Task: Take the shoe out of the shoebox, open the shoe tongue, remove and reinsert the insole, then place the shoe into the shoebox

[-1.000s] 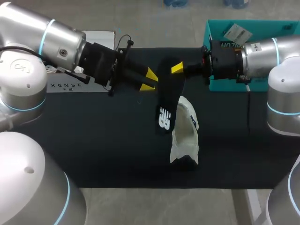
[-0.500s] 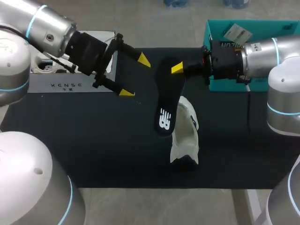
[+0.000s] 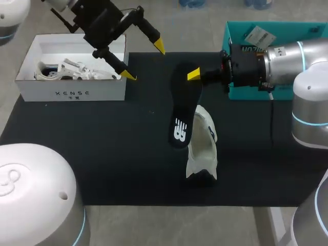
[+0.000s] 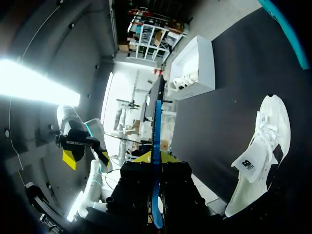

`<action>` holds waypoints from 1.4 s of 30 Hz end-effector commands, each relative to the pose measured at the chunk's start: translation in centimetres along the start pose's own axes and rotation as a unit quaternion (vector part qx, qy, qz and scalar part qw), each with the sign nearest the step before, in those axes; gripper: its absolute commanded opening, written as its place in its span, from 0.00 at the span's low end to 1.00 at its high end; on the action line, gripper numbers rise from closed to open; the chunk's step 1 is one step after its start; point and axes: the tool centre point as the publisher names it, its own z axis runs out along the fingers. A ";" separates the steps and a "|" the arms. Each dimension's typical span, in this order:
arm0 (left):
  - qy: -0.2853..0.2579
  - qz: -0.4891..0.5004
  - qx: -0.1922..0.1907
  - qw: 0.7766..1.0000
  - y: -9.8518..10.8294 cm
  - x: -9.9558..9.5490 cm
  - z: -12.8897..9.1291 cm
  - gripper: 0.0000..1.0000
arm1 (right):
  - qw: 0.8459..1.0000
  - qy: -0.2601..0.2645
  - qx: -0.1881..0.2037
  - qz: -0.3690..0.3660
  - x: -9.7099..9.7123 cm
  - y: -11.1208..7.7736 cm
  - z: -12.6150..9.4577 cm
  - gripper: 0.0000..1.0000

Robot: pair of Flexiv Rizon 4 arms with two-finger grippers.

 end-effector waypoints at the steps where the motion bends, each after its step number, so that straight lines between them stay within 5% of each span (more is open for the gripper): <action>1: 0.061 -0.001 0.000 0.998 0.0 -0.5 -0.1 1.00 | 1.000 -0.001 -0.001 0.000 0.0 0.0 0.2 0.00; 14: 0.061 -0.001 0.000 0.998 0.0 -0.5 -0.1 1.00 | 0.999 0.044 0.024 0.015 -1.9 -2.0 2.1 0.00; 26: 0.061 -0.001 0.000 0.998 0.0 -0.5 -0.1 1.00 | 0.999 0.041 0.021 0.027 -1.4 -2.6 2.6 0.00; 35: 0.156 0.105 -0.040 0.981 1.2 -2.9 1.6 1.00 | 0.999 0.041 0.021 0.027 -1.4 -2.6 2.6 0.00; 42: 0.154 0.086 -0.059 0.983 2.3 -2.9 1.1 1.00 | 0.999 0.041 0.021 0.027 -1.4 -2.6 2.6 0.00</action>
